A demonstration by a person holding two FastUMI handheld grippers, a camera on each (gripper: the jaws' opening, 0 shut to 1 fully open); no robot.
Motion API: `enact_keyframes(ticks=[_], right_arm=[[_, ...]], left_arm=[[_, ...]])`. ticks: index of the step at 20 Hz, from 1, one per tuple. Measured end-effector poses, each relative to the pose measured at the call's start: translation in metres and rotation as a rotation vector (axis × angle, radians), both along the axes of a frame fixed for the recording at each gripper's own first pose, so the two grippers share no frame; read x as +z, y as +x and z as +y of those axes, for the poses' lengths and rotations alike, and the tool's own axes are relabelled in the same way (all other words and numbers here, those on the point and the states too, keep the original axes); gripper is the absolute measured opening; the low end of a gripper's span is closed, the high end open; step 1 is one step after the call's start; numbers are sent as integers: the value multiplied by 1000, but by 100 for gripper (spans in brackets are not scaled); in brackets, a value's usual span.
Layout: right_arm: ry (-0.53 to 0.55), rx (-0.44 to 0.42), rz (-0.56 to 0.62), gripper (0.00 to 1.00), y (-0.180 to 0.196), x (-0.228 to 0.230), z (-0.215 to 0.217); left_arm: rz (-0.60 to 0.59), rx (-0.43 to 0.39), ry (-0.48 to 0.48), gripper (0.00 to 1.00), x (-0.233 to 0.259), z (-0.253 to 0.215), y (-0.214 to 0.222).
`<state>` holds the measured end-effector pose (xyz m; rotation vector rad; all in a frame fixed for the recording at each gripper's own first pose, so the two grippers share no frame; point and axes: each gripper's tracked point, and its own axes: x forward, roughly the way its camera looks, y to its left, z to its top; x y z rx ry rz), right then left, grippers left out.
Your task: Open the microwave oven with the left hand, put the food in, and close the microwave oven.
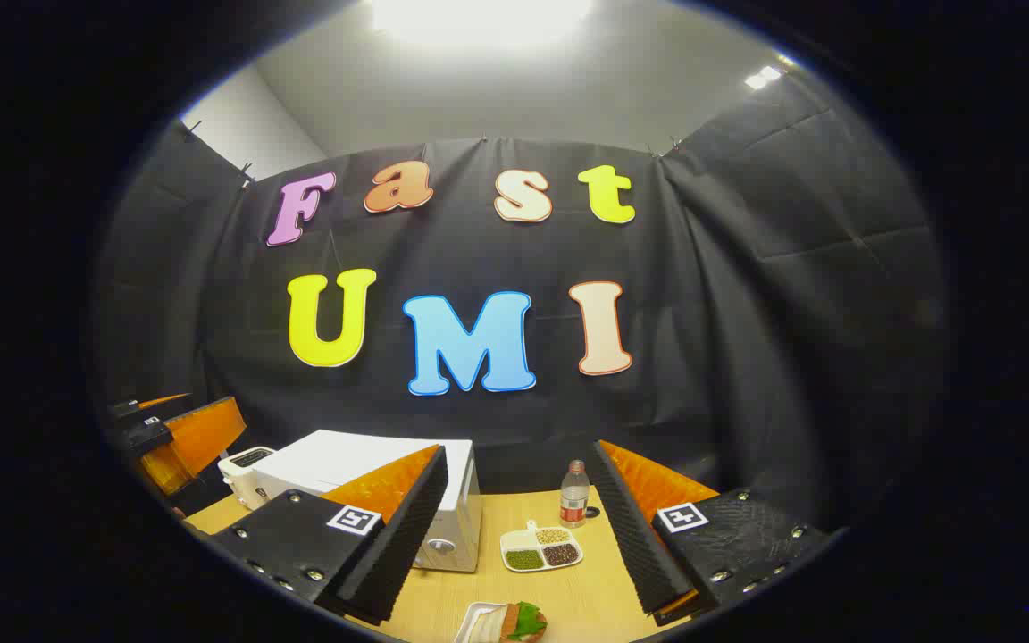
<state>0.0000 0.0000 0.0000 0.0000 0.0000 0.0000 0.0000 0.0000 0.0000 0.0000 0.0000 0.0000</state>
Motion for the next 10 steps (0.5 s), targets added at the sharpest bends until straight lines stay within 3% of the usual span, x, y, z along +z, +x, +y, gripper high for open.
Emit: enact_keyframes(ticks=[10], right_arm=[[5, 39, -5, 96, 20, 1, 3]], left_arm=[[-17, 5, 52, 94, -5, -9, 18]])
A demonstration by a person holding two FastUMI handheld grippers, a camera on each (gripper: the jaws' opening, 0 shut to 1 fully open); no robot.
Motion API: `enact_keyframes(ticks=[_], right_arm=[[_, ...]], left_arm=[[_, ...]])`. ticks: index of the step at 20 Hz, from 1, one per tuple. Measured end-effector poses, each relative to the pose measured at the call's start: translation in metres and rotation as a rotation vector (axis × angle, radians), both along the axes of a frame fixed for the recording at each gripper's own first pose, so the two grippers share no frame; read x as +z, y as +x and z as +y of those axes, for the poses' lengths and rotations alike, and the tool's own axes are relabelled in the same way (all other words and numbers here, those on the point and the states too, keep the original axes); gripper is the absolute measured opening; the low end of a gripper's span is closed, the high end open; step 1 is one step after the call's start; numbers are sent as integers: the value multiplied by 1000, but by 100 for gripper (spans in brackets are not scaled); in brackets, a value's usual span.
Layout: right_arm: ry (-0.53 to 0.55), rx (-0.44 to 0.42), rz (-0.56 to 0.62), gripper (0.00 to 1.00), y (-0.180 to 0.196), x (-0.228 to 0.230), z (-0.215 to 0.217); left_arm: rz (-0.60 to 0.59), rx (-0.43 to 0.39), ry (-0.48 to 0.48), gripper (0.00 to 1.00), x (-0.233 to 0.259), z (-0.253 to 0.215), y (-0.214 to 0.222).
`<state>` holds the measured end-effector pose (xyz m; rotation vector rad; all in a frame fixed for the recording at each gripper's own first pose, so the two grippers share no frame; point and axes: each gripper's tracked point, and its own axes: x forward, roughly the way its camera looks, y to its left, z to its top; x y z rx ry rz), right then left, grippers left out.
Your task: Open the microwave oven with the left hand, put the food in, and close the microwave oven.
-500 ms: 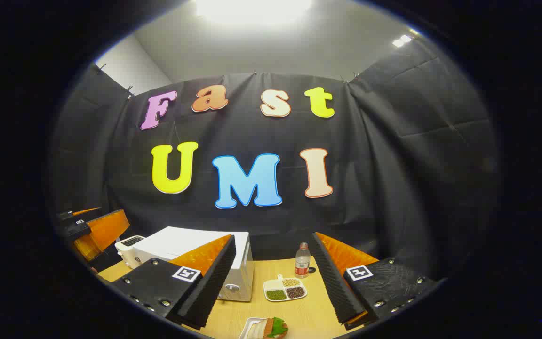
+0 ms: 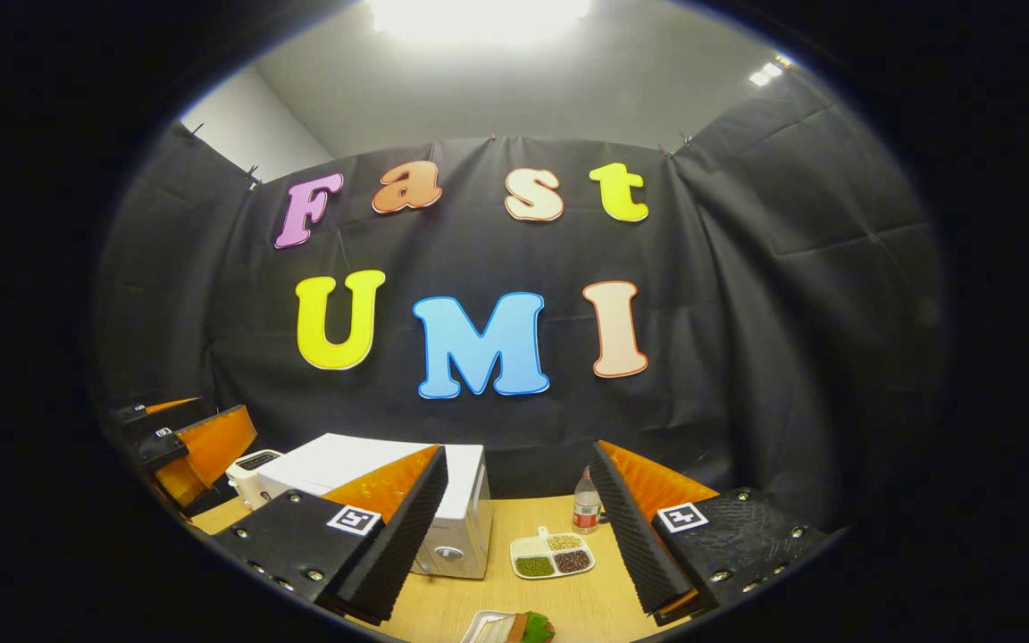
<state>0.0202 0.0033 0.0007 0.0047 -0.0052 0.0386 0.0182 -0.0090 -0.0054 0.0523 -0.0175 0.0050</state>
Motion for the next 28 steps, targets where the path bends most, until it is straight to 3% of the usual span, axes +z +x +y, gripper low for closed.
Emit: enact_keyframes(ticks=[7, 11, 20, 28], right_arm=[[2, 8, 5, 96, 8, -4, 1], [-1, 11, 30, 96, 9, -14, 1], [-25, -32, 100, 96, 1, -41, -17], [-39, -66, 199, 96, -7, -71, -23]], left_arm=[[-25, -2, 0, 95, -11, -3, 9], [23, -35, -27, 94, -55, -13, 27], [171, -68, 34, 94, -159, -19, 73], [315, -91, 24, 93, -261, -27, 111]])
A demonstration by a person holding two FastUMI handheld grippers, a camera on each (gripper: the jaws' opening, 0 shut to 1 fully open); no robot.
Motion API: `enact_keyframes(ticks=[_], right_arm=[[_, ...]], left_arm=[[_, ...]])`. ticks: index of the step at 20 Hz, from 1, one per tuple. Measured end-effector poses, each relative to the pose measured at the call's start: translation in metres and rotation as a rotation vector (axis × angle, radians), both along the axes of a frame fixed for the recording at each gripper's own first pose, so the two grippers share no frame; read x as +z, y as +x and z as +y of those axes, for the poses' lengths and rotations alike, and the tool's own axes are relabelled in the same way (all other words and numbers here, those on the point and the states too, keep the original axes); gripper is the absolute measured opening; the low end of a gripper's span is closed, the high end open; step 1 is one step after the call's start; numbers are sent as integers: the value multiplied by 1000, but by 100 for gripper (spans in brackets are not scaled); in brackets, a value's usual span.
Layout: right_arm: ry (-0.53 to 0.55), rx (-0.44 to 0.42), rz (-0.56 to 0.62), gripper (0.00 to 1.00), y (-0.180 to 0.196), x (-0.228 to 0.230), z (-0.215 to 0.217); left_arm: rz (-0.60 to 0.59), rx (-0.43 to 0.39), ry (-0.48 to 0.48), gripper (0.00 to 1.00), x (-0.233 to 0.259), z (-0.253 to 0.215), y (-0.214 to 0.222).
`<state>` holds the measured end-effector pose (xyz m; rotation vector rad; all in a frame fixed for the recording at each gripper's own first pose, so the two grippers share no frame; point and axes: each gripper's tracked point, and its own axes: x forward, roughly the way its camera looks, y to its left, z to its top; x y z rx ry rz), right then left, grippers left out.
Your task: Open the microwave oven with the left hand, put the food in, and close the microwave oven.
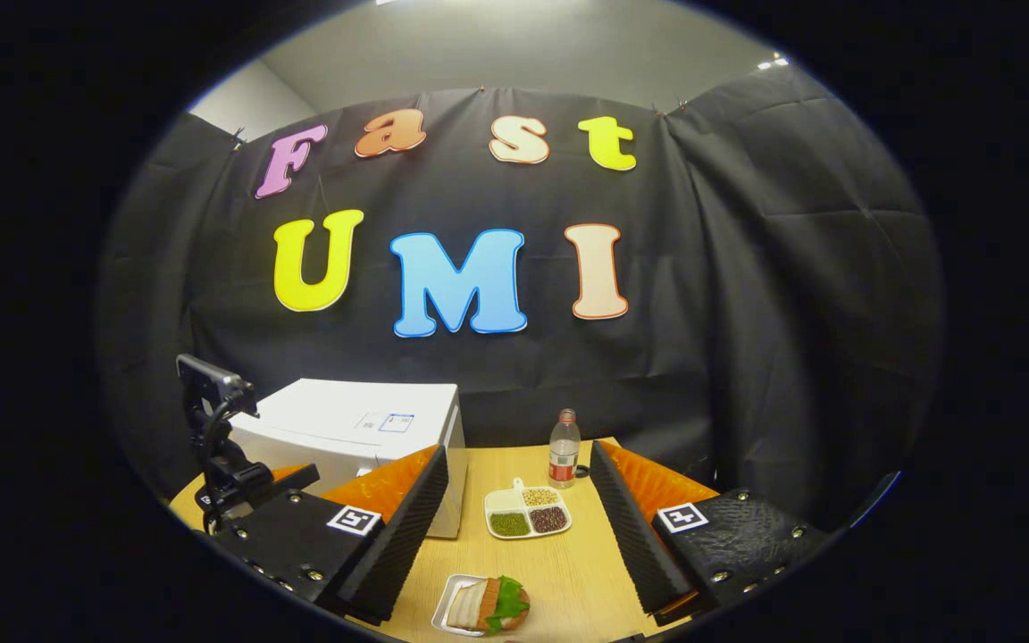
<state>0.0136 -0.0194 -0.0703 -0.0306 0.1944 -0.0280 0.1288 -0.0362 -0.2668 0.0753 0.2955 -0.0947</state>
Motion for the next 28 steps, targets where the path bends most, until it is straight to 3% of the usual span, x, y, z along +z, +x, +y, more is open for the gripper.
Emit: enact_keyframes(ticks=[3, 8, 10, 11, 13, 17, 18, 21, 24, 28], right_arm=[[-9, -3, 27, 96, -2, -8, 1], [-20, -20, 64, 96, -5, -17, -9], [-11, -38, 71, 96, -7, -20, -13], [-6, -45, 77, 96, -8, -22, -15], [4, -52, 85, 96, -11, -23, -16], [19, -53, 84, 96, -12, -24, -12], [21, -48, 85, 96, -14, -25, -11], [18, -33, 84, 96, -16, -24, -6], [12, -24, 74, 96, -19, -21, -6], [30, -24, 79, 96, -19, -25, -6]], left_arm=[[53, -2, -9, 95, -33, -5, 14], [120, 23, -31, 83, -66, -2, 34], [137, 3, -38, 44, -72, -13, 36], [132, 0, -8, 35, -70, -11, 31], [136, 3, 12, 34, -70, -10, 31], [156, -21, 6, 16, -71, -11, 28], [167, -22, 0, 18, -67, -9, 21], [190, -21, -15, 7, -70, -10, 26], [217, -19, -22, 7, -69, -9, 20], [183, -48, 17, 9, -59, 6, -42]])
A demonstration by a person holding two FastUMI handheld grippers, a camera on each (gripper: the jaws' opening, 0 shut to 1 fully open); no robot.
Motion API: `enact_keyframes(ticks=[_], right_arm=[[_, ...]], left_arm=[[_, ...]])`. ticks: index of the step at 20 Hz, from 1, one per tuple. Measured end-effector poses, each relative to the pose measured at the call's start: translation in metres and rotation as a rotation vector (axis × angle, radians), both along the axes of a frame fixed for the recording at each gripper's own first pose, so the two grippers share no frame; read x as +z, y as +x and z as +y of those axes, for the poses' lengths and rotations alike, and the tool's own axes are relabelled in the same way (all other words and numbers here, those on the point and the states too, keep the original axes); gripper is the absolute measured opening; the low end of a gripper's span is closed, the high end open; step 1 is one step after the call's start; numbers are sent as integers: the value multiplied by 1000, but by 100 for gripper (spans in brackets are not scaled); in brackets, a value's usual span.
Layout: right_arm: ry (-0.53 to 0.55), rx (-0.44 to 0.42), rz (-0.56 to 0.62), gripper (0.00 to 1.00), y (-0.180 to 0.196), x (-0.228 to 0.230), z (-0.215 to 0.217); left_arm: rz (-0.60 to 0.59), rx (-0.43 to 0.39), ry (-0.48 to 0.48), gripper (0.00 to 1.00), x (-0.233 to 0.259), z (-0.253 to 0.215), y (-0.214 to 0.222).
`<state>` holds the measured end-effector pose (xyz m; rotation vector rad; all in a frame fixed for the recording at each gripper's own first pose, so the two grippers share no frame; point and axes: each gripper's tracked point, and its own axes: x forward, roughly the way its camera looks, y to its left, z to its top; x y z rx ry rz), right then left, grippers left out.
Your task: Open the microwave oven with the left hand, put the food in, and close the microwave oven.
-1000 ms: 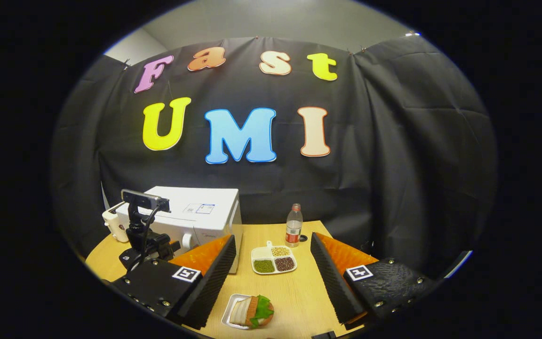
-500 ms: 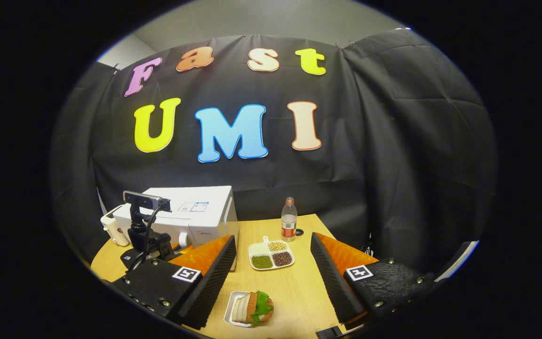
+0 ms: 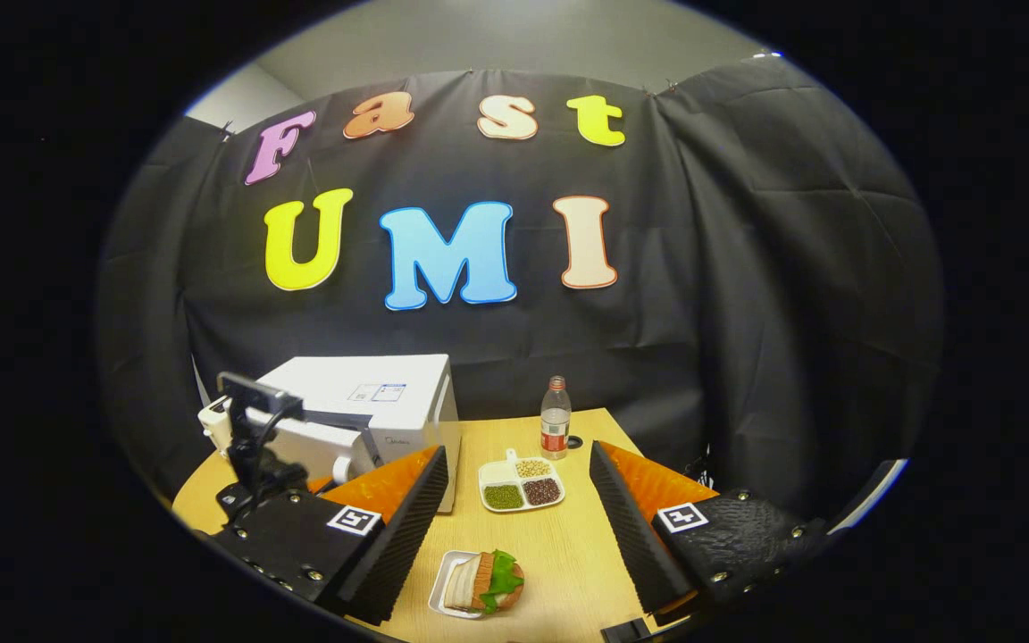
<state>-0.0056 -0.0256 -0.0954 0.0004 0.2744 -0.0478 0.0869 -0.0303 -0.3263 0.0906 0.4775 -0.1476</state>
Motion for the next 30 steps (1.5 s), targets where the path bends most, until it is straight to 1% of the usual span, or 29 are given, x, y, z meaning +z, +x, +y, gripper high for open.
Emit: enact_keyframes(ticks=[1, 7, 9, 12, 14, 17, 18, 21, 22, 23, 24, 25, 28, 29, 30], right_arm=[[7, 9, 1, 96, 0, 0, 4], [54, 81, 5, 96, 2, -3, 36], [56, 99, 7, 96, 2, -5, 45], [86, 124, 21, 96, 3, -12, 67], [113, 141, 28, 97, 1, -14, 83], [121, 181, 32, 96, -5, -19, 108], [118, 195, 34, 96, -6, -21, 115], [104, 216, 39, 96, -11, -24, 129], [104, 221, 38, 96, -12, -24, 134], [101, 223, 37, 96, -12, -24, 138], [98, 225, 37, 96, -14, -25, 142], [96, 228, 40, 96, -16, -27, 146], [92, 239, 61, 96, -22, -35, 158], [90, 239, 65, 96, -24, -36, 161], [84, 238, 65, 96, -26, -37, 164]], left_arm=[[12, -5, -16, 7, -1, 4, -13], [61, -75, -31, 7, 7, 36, -78], [97, -108, -38, 7, 10, 53, -102], [129, -156, -17, 7, 16, 84, -139], [144, -158, -8, 6, 18, 108, -158], [173, -140, 6, 6, 19, 141, -182], [176, -138, 8, 8, 21, 152, -187], [191, -149, -3, 6, 23, 189, -206], [198, -151, -4, 8, 24, 203, -211], [204, -151, 1, 6, 24, 219, -217], [209, -149, 11, 8, 25, 234, -220], [211, -146, 21, 7, 26, 248, -225], [219, -150, 29, 7, 28, 281, -231], [215, -155, 33, 8, 28, 290, -232], [211, -156, 34, 7, 28, 297, -232]])
